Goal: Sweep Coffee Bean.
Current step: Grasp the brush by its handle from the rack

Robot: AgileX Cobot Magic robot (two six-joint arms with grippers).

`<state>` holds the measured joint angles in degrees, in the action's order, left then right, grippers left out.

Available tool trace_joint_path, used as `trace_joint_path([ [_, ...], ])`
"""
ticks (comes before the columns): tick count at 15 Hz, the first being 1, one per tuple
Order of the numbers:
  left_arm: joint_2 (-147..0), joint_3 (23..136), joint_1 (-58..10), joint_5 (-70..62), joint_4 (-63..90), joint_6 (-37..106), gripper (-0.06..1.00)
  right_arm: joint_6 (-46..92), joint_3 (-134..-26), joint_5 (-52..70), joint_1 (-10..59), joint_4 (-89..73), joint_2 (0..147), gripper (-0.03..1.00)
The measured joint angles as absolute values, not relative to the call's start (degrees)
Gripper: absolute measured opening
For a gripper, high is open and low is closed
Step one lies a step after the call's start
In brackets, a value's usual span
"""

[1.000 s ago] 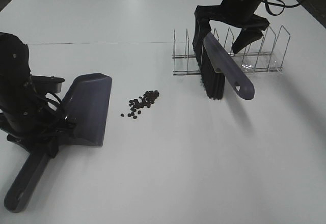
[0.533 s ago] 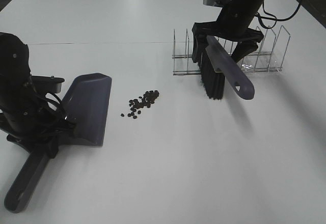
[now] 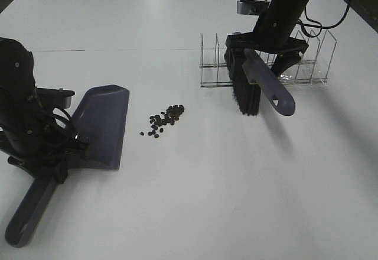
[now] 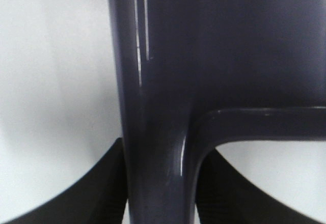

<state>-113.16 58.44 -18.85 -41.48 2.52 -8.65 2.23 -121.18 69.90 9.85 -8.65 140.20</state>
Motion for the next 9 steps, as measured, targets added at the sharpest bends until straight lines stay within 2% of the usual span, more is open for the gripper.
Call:
trace_joint_path([
  [7, -113.16, 58.44, -18.85, -41.48, 2.52, -8.65, 0.33, 2.18, -121.24, 69.9, 9.85, -8.65, 140.26, 0.62],
  [9, -113.16, 58.44, -18.85, -41.48, 2.52, -8.65, 0.33, 2.18, -121.24, 69.9, 9.85, -8.71, 140.72, 0.51],
])
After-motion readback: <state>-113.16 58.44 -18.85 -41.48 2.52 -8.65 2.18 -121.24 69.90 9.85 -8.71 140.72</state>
